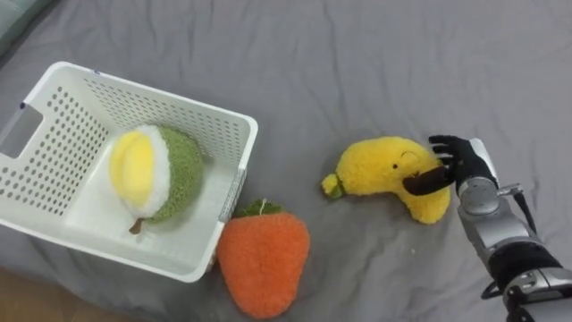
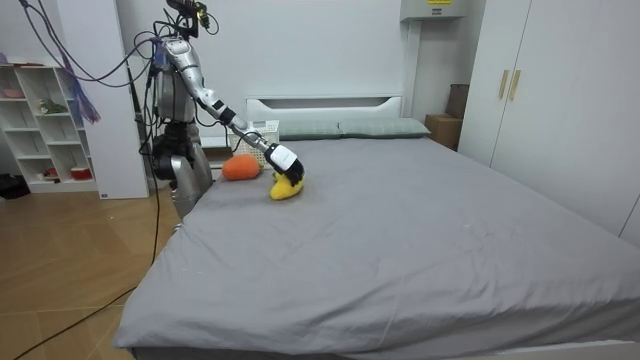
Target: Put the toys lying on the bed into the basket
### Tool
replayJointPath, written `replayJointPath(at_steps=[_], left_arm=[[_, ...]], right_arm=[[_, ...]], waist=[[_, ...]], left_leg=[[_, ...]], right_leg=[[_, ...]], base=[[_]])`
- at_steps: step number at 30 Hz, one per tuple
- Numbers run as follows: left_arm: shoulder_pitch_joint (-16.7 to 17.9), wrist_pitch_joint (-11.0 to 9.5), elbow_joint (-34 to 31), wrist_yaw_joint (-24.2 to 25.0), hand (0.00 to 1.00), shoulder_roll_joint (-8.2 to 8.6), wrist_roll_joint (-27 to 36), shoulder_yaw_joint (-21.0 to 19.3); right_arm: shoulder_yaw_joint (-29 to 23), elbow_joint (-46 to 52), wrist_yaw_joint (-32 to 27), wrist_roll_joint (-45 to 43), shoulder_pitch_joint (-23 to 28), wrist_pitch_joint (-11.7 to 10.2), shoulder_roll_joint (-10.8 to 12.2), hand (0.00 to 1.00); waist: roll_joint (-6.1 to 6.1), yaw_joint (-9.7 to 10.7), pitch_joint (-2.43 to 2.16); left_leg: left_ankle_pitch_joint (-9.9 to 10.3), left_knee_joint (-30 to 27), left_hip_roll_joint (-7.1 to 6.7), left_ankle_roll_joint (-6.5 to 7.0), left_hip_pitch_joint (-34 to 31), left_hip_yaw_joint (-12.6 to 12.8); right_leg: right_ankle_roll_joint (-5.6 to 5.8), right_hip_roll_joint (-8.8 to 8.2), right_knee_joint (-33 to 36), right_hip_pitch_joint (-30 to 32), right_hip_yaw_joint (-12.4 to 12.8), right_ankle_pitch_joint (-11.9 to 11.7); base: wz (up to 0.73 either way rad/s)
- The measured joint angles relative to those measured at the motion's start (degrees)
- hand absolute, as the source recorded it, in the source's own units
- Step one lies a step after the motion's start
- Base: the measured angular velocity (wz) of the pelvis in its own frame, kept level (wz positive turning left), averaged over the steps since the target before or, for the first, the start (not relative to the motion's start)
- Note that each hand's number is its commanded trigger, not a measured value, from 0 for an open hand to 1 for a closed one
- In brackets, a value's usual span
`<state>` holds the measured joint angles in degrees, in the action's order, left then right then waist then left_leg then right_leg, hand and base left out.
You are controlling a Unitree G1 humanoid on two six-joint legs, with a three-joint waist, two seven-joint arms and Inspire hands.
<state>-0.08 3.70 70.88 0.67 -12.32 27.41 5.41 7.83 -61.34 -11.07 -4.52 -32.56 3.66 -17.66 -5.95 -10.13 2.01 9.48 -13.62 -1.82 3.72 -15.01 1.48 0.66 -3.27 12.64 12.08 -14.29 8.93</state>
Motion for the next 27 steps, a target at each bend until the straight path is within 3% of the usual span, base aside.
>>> replayJointPath(at_steps=[8,24,27], left_arm=[[0.0,0.0,0.0,0.1,0.0,-0.16,0.0,0.0],[0.4,-0.1,0.0,1.2,0.0,-0.48,-0.5,-0.3],[0.9,-0.1,-0.1,1.4,0.0,-0.49,-0.5,-1.8]], right_arm=[[4.0,-0.5,0.7,0.7,0.4,0.1,0.0,1.0],[4.5,-0.3,2.3,-1.0,0.4,0.1,0.0,1.0],[4.5,4.4,2.5,-1.0,2.2,0.1,-1.2,1.0]], waist=[[-0.06,-0.9,-0.02],[-0.22,-1.2,-0.11],[-0.21,-1.2,-0.12]], left_leg=[[0.0,0.0,-0.01,0.0,0.0,0.1],[0.0,0.0,-0.02,0.0,1.9,0.1],[0.0,0.2,-0.01,-0.02,2.6,-0.1]], right_leg=[[0.0,-0.04,0.0,0.0,-0.1,0.0],[0.0,-0.05,0.0,-1.9,-0.2,0.0],[0.0,0.0,0.0,-2.6,-0.2,0.0]], base=[[0.0],[0.0],[0.01]])
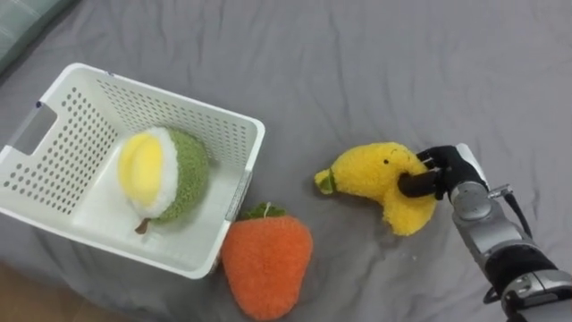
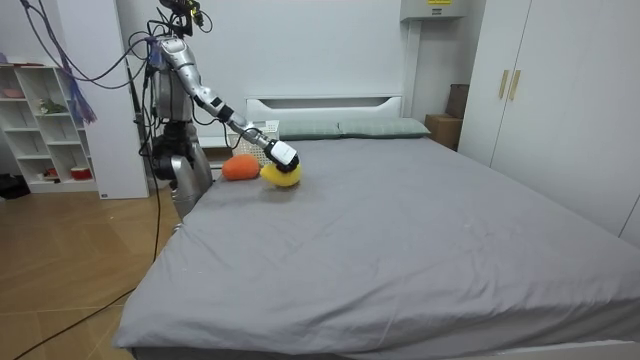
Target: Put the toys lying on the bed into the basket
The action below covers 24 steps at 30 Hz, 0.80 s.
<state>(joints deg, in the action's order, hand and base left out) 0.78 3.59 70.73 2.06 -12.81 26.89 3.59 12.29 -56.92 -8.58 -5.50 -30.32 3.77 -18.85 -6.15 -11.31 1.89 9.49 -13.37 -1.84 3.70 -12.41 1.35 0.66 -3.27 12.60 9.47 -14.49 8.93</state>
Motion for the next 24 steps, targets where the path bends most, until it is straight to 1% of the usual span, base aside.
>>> replayJointPath(at_steps=[2,3,4,6,7,9,10,11,12,13,14,16,20,21,22,24], left_arm=[[0.4,0.0,0.0,0.0,0.0,-0.05,0.0,-0.9],[0.6,0.0,0.0,0.0,0.0,-0.06,0.0,-1.1],[1.0,0.0,0.0,0.0,0.0,-0.1,-0.1,-1.4],[1.9,0.1,0.0,0.0,0.0,-0.08,-0.4,-3.0],[2.6,0.2,-0.2,-0.1,0.0,-0.07,-0.8,-4.2],[3.9,0.3,-0.3,-0.3,0.0,-0.06,-1.6,-5.8],[4.7,0.6,-0.4,-0.3,0.0,-0.02,-1.8,-6.4],[5.0,0.8,-0.4,-0.3,0.0,0.13,-2.0,-6.9],[5.5,1.1,-0.5,-0.3,0.0,0.36,-2.9,-7.3],[5.9,1.1,-0.6,-0.3,0.0,0.53,-2.9,-7.3],[5.9,1.1,-0.6,-0.3,0.0,0.58,-2.9,-7.3],[7.0,1.1,-2.8,-0.4,0.0,0.62,-2.9,-7.4],[8.8,1.1,-5.7,-0.1,0.0,0.86,-3.2,-7.4],[9.4,1.1,-6.2,-0.1,0.0,0.96,-3.7,-7.4],[9.9,1.1,-7.2,-0.1,0.0,1.2,-4.0,-7.4],[10.2,1.1,-7.9,-0.1,0.0,1.6,-4.1,-7.4]], right_arm=[[0.0,4.1,-0.1,0.0,1.0,0.0,-0.6,1.0],[0.0,4.7,-0.1,0.0,1.2,0.0,-0.7,1.0],[0.0,6.4,-0.1,-0.1,1.8,0.0,-1.0,1.0],[0.0,9.7,-0.1,-0.3,2.5,0.1,-1.1,1.0],[0.0,12.1,-0.1,-0.5,3.0,0.2,-1.4,1.0],[-0.1,16.7,-0.2,-1.9,4.5,0.6,-1.7,1.0],[-0.2,19.2,-0.2,-2.3,5.7,0.8,-1.7,1.0],[-0.3,20.4,-0.2,-2.3,6.2,0.9,-1.7,1.0],[-0.4,22.8,-0.2,-2.3,7.4,1.0,-1.7,1.0],[-0.5,24.8,0.0,-2.3,8.2,1.2,-1.7,1.0],[-0.4,25.5,0.1,-2.3,8.5,1.2,-1.7,1.0],[-0.5,28.5,1.3,-2.8,8.6,1.6,-1.7,1.0],[-0.6,36.1,2.6,-4.1,8.9,2.3,-1.7,1.0],[-0.7,37.3,2.6,-4.1,9.0,2.3,-1.7,1.0],[-1.1,39.6,2.6,-4.1,9.5,2.3,-1.7,1.0],[-1.8,41.6,2.6,-4.0,10.2,2.3,-1.7,1.0]], waist=[[0.09,0.1,-0.05],[0.12,0.0,-0.08],[0.13,0.0,-0.17],[0.17,0.1,-0.22],[0.24,0.1,-0.33],[0.46,0.2,-0.76],[0.67,0.5,-1.3],[0.87,0.7,-1.54],[1.38,1.5,-1.89],[1.95,2.0,-2.18],[2.12,2.1,-2.22],[2.54,2.2,-2.3],[2.88,3.3,-2.04],[2.88,3.3,-2.04],[2.88,3.6,-2.02],[2.89,3.5,-2.01]], left_leg=[[0.0,0.0,-0.01,0.0,0.6,0.0],[0.0,0.0,-0.01,-0.01,0.9,-0.1],[0.0,0.1,-0.01,-0.01,1.5,-0.1],[0.0,0.4,0.01,-0.01,2.4,-0.1],[0.0,0.7,0.01,-0.01,3.1,0.0],[0.0,1.0,-0.02,0.0,4.3,0.0],[0.0,1.3,-0.16,0.0,5.4,-0.2],[0.0,1.3,-0.26,0.01,5.8,-0.5],[0.0,1.4,-0.67,0.02,6.7,-1.8],[0.0,1.6,-0.84,0.04,7.7,-2.3],[0.0,1.8,-0.88,0.04,8.2,-2.3],[0.0,2.0,-0.91,0.05,9.4,-2.2],[0.0,2.0,-0.93,0.05,11.0,-2.3],[0.0,2.0,-0.94,0.05,11.1,-2.3],[0.0,1.8,-1.0,0.06,11.1,-2.5],[0.0,1.7,-1.07,0.06,11.4,-2.8]], right_leg=[[0.0,0.03,0.0,-0.7,0.0,0.0],[0.0,0.03,0.0,-1.1,-0.1,0.0],[0.0,0.03,0.0,-1.6,-0.2,0.0],[0.0,0.05,-0.1,-2.3,-0.1,0.0],[0.0,0.05,-0.1,-2.8,0.0,0.0],[0.0,0.04,-0.4,-4.1,-0.1,0.0],[0.0,0.06,-1.2,-5.5,-0.2,0.0],[0.0,0.04,-1.5,-6.1,-0.4,0.0],[0.05,-0.09,-2.3,-7.8,-1.3,0.0],[0.08,-0.18,-2.6,-9.0,-1.5,0.0],[0.1,-0.19,-2.8,-9.6,-1.5,0.1],[0.2,-0.22,-2.9,-11.0,-1.4,0.1],[0.21,-0.22,-2.9,-12.8,-1.5,0.1],[0.21,-0.24,-2.9,-13.0,-1.7,0.1],[0.22,-0.4,-2.9,-13.2,-2.5,0.1],[0.22,-0.44,-2.9,-13.6,-2.8,0.1]], base=[[0.02],[0.05],[0.0],[-0.03],[0.0],[0.02],[0.07],[0.28],[0.39],[0.33],[0.12],[0.0],[0.0],[0.03],[0.1],[0.09]])
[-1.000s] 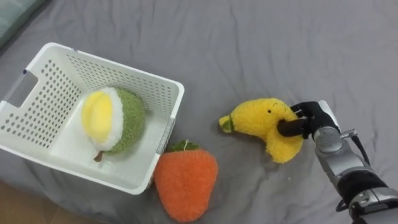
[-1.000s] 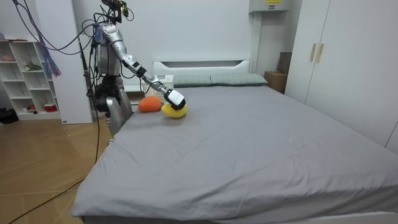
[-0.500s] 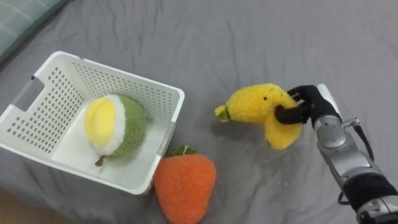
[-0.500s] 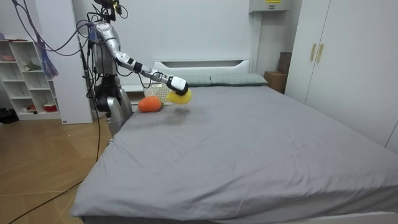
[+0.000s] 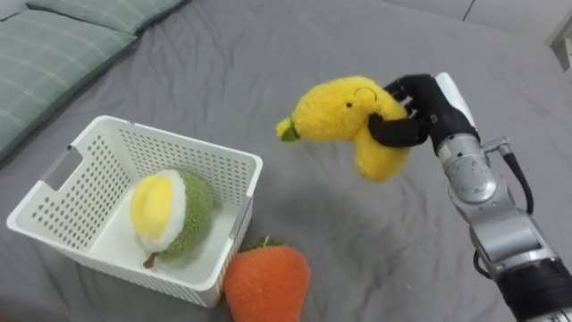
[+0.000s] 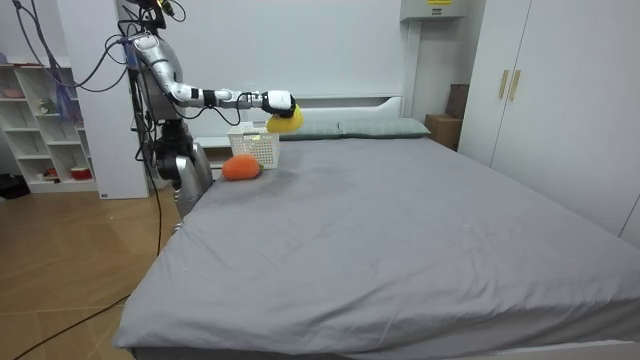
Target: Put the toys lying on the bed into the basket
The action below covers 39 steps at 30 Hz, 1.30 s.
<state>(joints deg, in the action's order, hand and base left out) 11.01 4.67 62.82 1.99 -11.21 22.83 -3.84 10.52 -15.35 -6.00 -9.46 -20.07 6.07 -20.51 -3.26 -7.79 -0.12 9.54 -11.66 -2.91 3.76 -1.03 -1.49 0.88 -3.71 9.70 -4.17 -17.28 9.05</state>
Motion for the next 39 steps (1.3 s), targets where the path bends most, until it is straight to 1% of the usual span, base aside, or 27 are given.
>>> replayJointPath(at_steps=[1,2,5,9,11,13,14,16,18,19,20,22,24,26,28,31,32,34,36,39], left_arm=[[0.1,0.0,-0.1,0.0,0.0,0.19,0.0,0.0],[0.2,0.0,-0.2,0.0,0.0,0.26,0.0,0.0],[1.1,0.0,-1.0,0.1,0.0,0.76,-0.1,-0.5],[2.4,0.3,-0.9,0.1,0.0,0.85,-0.1,-0.5],[2.6,0.8,-0.8,0.1,0.0,0.85,-0.1,-0.5],[2.5,0.8,0.2,-0.1,0.0,0.85,-0.2,-0.5],[2.5,0.9,1.0,-0.1,0.0,0.9,-1.7,-0.5],[2.6,1.3,1.5,-0.1,0.0,1.01,-4.2,-0.5],[2.6,1.3,1.6,-0.2,0.0,1.06,-6.3,-0.5],[2.5,1.4,1.6,-0.2,0.0,1.13,-6.8,-0.5],[2.5,1.4,1.5,-0.2,0.0,1.25,-6.8,-0.5],[2.6,1.6,1.4,-0.2,0.0,1.41,-7.4,-0.5],[2.5,2.1,1.3,-0.2,0.0,1.53,-7.8,-0.5],[2.6,2.6,1.2,-0.2,0.0,1.63,-9.6,-0.6],[2.8,2.9,0.7,-0.2,0.0,1.68,-10.2,-0.7],[2.9,3.1,0.0,-0.2,0.0,1.72,-11.4,-1.1],[2.9,3.1,0.0,-0.2,0.0,1.72,-11.4,-1.2],[2.9,3.6,0.1,-0.1,0.0,1.78,-12.7,-2.8],[2.8,3.7,0.1,0.1,0.0,1.75,-13.5,-3.0],[2.8,3.8,0.3,0.5,0.0,1.99,-13.7,-3.0]], right_arm=[[-0.1,0.7,-0.1,0.2,0.3,0.0,0.0,1.0],[-0.1,1.0,-0.1,0.3,0.5,0.0,0.0,1.0],[-0.1,4.0,-0.1,0.0,1.2,0.3,0.0,1.0],[-0.1,6.1,-0.2,-0.2,1.2,0.4,0.1,1.0],[-0.1,7.3,-0.2,-1.5,1.2,1.3,0.4,1.0],[-0.1,8.5,-0.2,-1.7,1.2,1.8,0.6,1.0],[-0.1,10.1,-0.2,-2.2,1.3,2.3,1.0,1.0],[-0.1,12.4,-0.2,-2.2,1.3,2.2,1.1,1.0],[-0.1,13.6,-0.2,-3.3,1.3,2.2,1.2,1.0],[0.0,13.7,-0.2,-4.5,1.3,2.2,1.6,1.0],[0.2,13.7,-0.2,-5.3,1.3,2.2,2.0,1.0],[1.0,13.7,0.0,-6.3,1.3,2.3,2.2,1.0],[1.7,13.7,0.8,-6.8,1.3,2.5,2.3,1.0],[1.7,13.8,2.0,-6.7,1.3,3.5,2.3,1.0],[1.7,13.9,2.0,-6.7,1.3,4.3,2.4,1.0],[1.7,15.5,2.7,-6.7,1.2,5.3,2.5,1.0],[1.7,15.9,2.8,-6.7,1.2,5.4,2.6,1.0],[1.7,17.1,3.4,-7.6,1.2,5.4,2.9,1.0],[1.7,17.2,3.7,-9.3,1.2,5.4,3.4,1.0],[1.7,17.2,4.3,-10.9,1.2,5.5,4.4,1.0]], waist=[[0.07,-0.3,0.16],[0.08,-0.3,0.19],[0.17,-0.7,0.26],[0.17,-1.3,0.27],[0.2,-1.8,0.29],[0.24,-2.1,0.32],[0.31,-1.9,0.36],[0.4,-1.9,0.42],[0.39,-2.1,0.42],[0.39,-2.6,0.44],[0.38,-3.5,0.45],[0.28,-3.8,0.46],[0.18,-3.9,0.48],[-0.11,-4.3,0.5],[-0.33,-5.1,0.48],[-0.83,-5.4,0.45],[-0.87,-5.5,0.45],[-1.01,-6.3,0.48],[-0.88,-6.7,0.56],[-0.48,-7.0,0.83]], left_leg=[[0.0,0.0,-0.04,0.0,0.3,-0.3],[0.0,0.0,-0.05,0.0,0.4,-0.4],[0.0,0.0,-0.1,-0.01,0.5,-0.6],[0.0,0.0,-0.12,-0.02,0.5,-0.9],[0.0,0.1,-0.17,-0.01,0.5,-1.0],[0.0,0.0,-0.3,0.01,0.5,-1.4],[0.0,0.0,-0.52,0.03,0.3,-2.0],[0.0,-0.1,-0.76,0.05,0.1,-2.5],[0.0,-0.2,-0.92,0.1,0.0,-3.2],[-0.1,-0.2,-0.95,0.13,0.1,-3.4],[-0.1,-0.1,-0.96,0.12,0.2,-3.4],[-0.1,-0.2,-1.02,0.12,0.0,-3.7],[-0.1,-0.7,-1.17,0.11,-0.5,-4.3],[-0.2,-1.1,-1.52,0.13,-0.9,-5.1],[-0.2,-1.1,-1.58,0.15,-0.9,-5.2],[-0.2,-1.7,-1.83,0.18,-1.5,-5.9],[-0.2,-1.7,-1.87,0.19,-1.6,-6.0],[-0.2,-1.9,-1.95,0.24,-1.3,-6.2],[-0.2,-2.1,-2.01,0.24,-1.3,-6.5],[-0.2,-2.7,-2.22,0.24,-1.3,-7.1]], right_leg=[[0.01,0.04,0.0,-0.4,0.0,0.0],[0.03,0.05,-0.1,-0.6,0.0,0.0],[0.26,0.06,-0.1,-0.7,0.0,0.2],[0.27,0.08,0.0,-0.8,-0.1,0.2],[0.27,0.06,-0.1,-0.9,-0.1,0.2],[0.27,0.02,-0.1,-1.0,-0.2,0.2],[0.29,-0.05,-0.1,-1.0,-0.5,0.2],[0.4,-0.15,-0.1,-1.0,-0.8,0.2],[0.4,-0.27,-0.1,-1.2,-1.5,0.3],[0.4,-0.3,-0.1,-1.4,-1.7,0.3],[0.41,-0.3,-0.1,-1.5,-1.9,0.3],[0.42,-0.33,-0.1,-1.5,-2.2,0.3],[0.43,-0.43,-0.1,-1.5,-3.1,0.3],[0.69,-0.61,-0.1,-1.5,-3.4,0.4],[0.69,-0.67,-0.1,-1.5,-3.5,0.4],[0.7,-0.78,-0.1,-1.5,-4.3,0.4],[0.7,-0.8,-0.1,-1.5,-4.4,0.4],[0.7,-0.84,-0.1,-1.9,-4.7,0.4],[0.7,-0.84,-0.1,-2.2,-4.9,0.4],[0.72,-0.85,-0.1,-2.6,-5.0,0.4]], base=[[0.05],[0.07],[0.05],[0.03],[0.03],[0.08],[0.12],[0.16],[0.19],[0.1],[0.06],[0.09],[0.19],[0.17],[0.04],[0.13],[0.1],[0.05],[0.08],[0.13]])
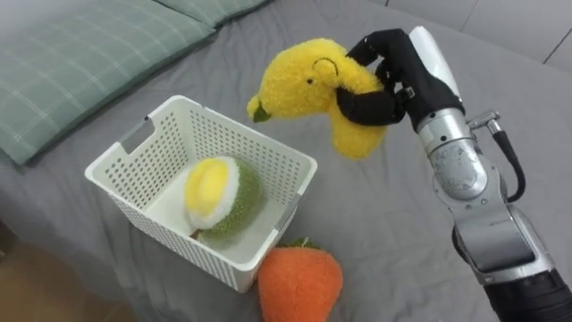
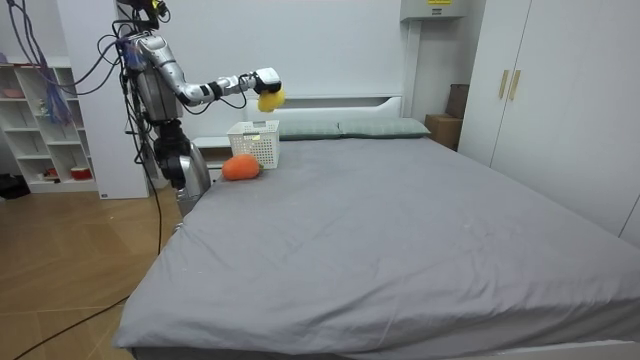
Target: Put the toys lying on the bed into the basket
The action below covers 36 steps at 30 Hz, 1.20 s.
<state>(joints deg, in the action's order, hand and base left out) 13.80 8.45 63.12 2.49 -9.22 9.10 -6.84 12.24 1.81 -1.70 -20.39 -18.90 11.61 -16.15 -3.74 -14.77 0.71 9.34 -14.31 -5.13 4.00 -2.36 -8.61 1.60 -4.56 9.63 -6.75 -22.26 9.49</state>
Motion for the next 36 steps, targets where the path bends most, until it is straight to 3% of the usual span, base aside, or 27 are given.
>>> replayJointPath(at_steps=[2,7,9,10,12,13,14,15,25,36], left_arm=[[0.1,0.3,0.0,0.5,0.0,0.41,-0.8,0.0],[0.1,0.7,-0.6,0.7,0.0,1.32,-2.1,0.0],[0.3,0.9,-1.2,0.7,0.0,1.4,-2.1,0.0],[0.2,0.9,-1.3,0.7,0.0,1.4,-2.1,0.0],[0.2,0.9,-1.4,0.7,0.0,1.46,-2.1,0.0],[0.2,0.9,-1.4,0.7,0.0,1.46,-2.1,0.0],[0.1,0.9,-1.4,0.6,0.0,1.45,-2.3,0.0],[0.0,0.9,-1.4,0.6,0.0,1.44,-2.4,0.0],[0.0,0.8,-1.7,0.4,0.0,1.2,-2.6,0.0],[-0.4,1.1,-2.6,0.7,0.0,1.11,-2.6,0.3]], right_arm=[[0.0,0.0,0.1,0.0,0.0,0.1,0.3,1.0],[0.4,0.0,2.0,-2.5,0.0,0.6,0.4,1.0],[1.0,0.0,2.3,-3.0,0.0,0.6,0.5,0.93],[1.7,0.0,2.5,-3.8,0.0,0.9,0.5,0.85],[2.2,0.0,3.2,-4.4,0.0,1.0,0.5,0.56],[2.4,0.0,3.7,-4.5,0.0,1.0,0.5,0.25],[2.4,0.0,3.8,-4.5,0.0,1.0,0.5,0.04],[2.4,0.0,3.8,-4.5,0.0,1.0,0.5,0.0],[2.4,-3.1,3.6,-4.5,0.0,1.0,0.8,0.0],[2.4,-3.4,3.8,-4.8,0.1,1.0,1.1,0.0]], waist=[[0.42,0.0,0.25],[0.43,-1.4,0.1],[0.33,-1.8,0.03],[0.28,-1.8,0.0],[0.28,-2.1,0.0],[0.28,-2.5,0.0],[0.24,-2.8,0.0],[0.21,-2.9,0.01],[-1.75,-2.9,0.38],[-1.48,-2.7,0.49]], left_leg=[[0.1,-0.5,-0.31,-0.04,-0.2,-0.7],[-0.3,-0.6,-0.65,0.02,-0.8,-1.5],[-0.3,-0.6,-0.71,0.02,-0.9,-1.8],[-0.4,-0.6,-0.8,0.01,-0.9,-2.2],[-0.4,-0.6,-0.86,0.01,-0.9,-2.3],[-0.4,-0.6,-0.87,0.0,-0.9,-2.3],[-0.4,-0.6,-0.9,-0.01,-0.9,-2.5],[-0.5,-0.6,-0.93,-0.02,-0.9,-2.6],[-1.1,-0.6,-1.67,-0.24,-1.0,-4.2],[-1.2,-1.3,-2.02,-0.4,-1.2,-5.5]], right_leg=[[0.26,-0.08,0.0,-0.2,0.0,0.2],[0.55,-0.17,0.1,0.0,0.2,0.3],[0.54,-0.13,0.0,0.0,0.2,0.3],[0.54,-0.13,0.0,-0.1,0.2,0.3],[0.54,-0.14,0.0,-0.2,0.2,0.3],[0.55,-0.14,0.0,-0.2,0.3,0.3],[0.55,-0.13,0.0,-0.2,0.3,0.3],[0.55,-0.13,0.0,-0.2,0.4,0.3],[0.6,-0.22,0.0,-0.7,2.3,0.4],[0.66,-0.11,0.0,-1.1,2.7,0.4]], base=[[0.18],[0.1],[0.09],[0.11],[0.07],[0.0],[0.0],[0.08],[0.09],[0.06]])
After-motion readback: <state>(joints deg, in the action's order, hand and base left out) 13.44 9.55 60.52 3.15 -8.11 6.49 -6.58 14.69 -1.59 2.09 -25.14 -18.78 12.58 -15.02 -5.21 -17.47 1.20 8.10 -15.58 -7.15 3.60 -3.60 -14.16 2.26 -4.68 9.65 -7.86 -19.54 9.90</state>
